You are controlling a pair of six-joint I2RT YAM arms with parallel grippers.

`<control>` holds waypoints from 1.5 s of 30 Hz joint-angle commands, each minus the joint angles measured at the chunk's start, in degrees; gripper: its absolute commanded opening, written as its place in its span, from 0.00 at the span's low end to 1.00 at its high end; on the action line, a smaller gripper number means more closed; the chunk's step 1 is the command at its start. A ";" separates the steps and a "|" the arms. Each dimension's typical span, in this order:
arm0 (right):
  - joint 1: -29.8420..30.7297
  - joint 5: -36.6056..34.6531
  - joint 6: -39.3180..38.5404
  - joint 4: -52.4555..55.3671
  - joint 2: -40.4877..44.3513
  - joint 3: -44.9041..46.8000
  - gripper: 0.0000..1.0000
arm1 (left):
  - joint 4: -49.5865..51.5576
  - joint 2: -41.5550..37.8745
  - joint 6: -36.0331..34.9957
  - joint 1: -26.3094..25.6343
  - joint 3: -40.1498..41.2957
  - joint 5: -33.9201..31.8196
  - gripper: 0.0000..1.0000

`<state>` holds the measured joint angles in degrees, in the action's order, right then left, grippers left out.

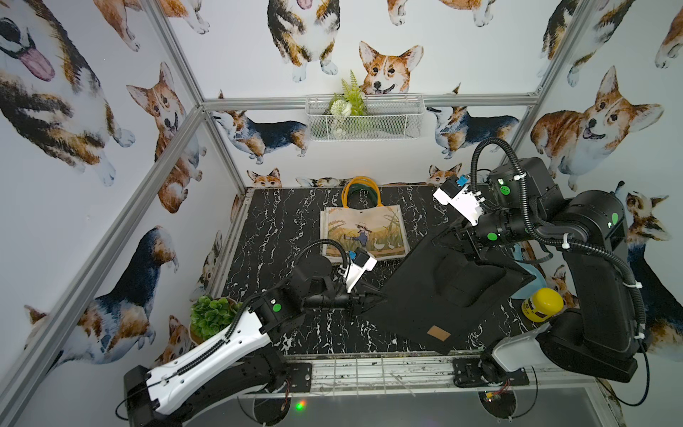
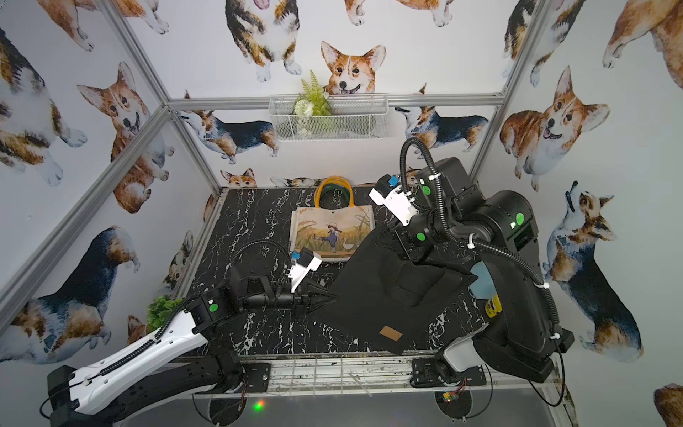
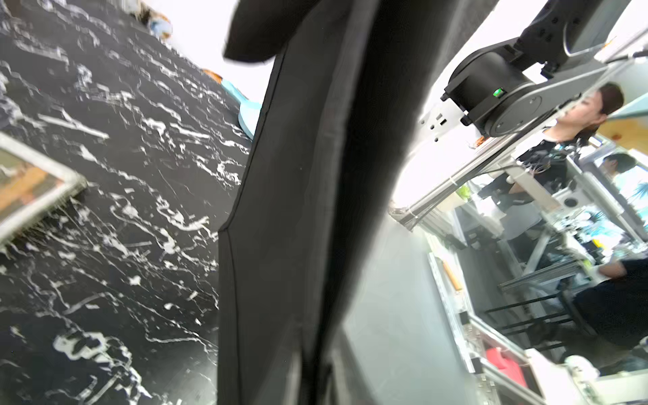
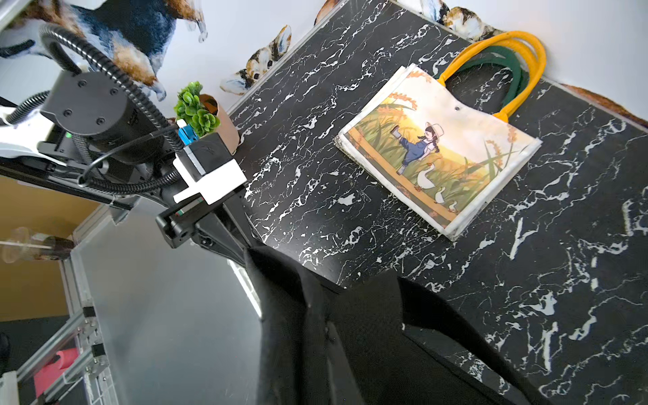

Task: Put away the canvas bag
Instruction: Press the canvas bag at the center of the board.

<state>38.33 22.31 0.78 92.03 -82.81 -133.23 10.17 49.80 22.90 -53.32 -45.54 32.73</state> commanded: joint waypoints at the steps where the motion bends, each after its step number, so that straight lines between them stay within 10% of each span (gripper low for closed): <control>1: -1.39 5.48 3.81 -9.63 0.64 -0.45 0.00 | 6.62 -0.01 -1.11 -0.01 0.09 -1.40 0.00; 7: -3.27 7.35 5.09 -11.05 1.15 -0.45 0.00 | 3.99 -0.50 -0.47 -0.03 1.15 3.13 0.00; 9: -3.74 7.99 5.50 -11.54 1.24 -0.43 0.00 | 3.64 -0.19 0.34 -0.03 1.42 3.66 0.35; 13: -4.85 9.29 6.55 -13.05 1.49 -0.38 0.00 | 3.54 0.03 0.48 0.01 2.21 2.89 0.44; 15: -6.00 10.46 7.34 -14.01 1.64 -0.33 0.00 | 3.70 0.16 0.55 -0.02 2.68 2.16 0.38; 17: -7.22 11.24 7.66 -14.59 1.85 -0.36 0.00 | 4.24 0.21 0.03 0.04 2.69 1.94 0.00; 35: -8.57 11.19 0.87 -13.39 9.37 13.37 0.00 | -2.26 -5.53 3.14 -0.03 5.19 1.11 0.01; 37: -8.53 15.23 1.77 -14.94 10.72 16.75 0.00 | -4.98 -4.67 4.60 -0.03 5.07 3.60 0.27; 41: -4.16 22.74 5.19 -22.13 14.00 26.04 0.00 | -8.70 -0.62 6.42 -0.07 2.81 8.70 0.38; 44: 1.82 20.95 5.69 -24.28 14.78 29.67 0.00 | -9.63 1.33 6.48 -0.20 0.46 9.38 0.33; 45: 3.47 20.24 6.29 -24.87 14.65 30.87 0.00 | -9.98 1.96 6.15 -0.16 -0.33 9.77 0.10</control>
<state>37.60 38.13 4.84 73.82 -68.40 -105.16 9.80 50.59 28.88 -53.39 -43.27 38.33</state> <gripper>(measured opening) 0.106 0.345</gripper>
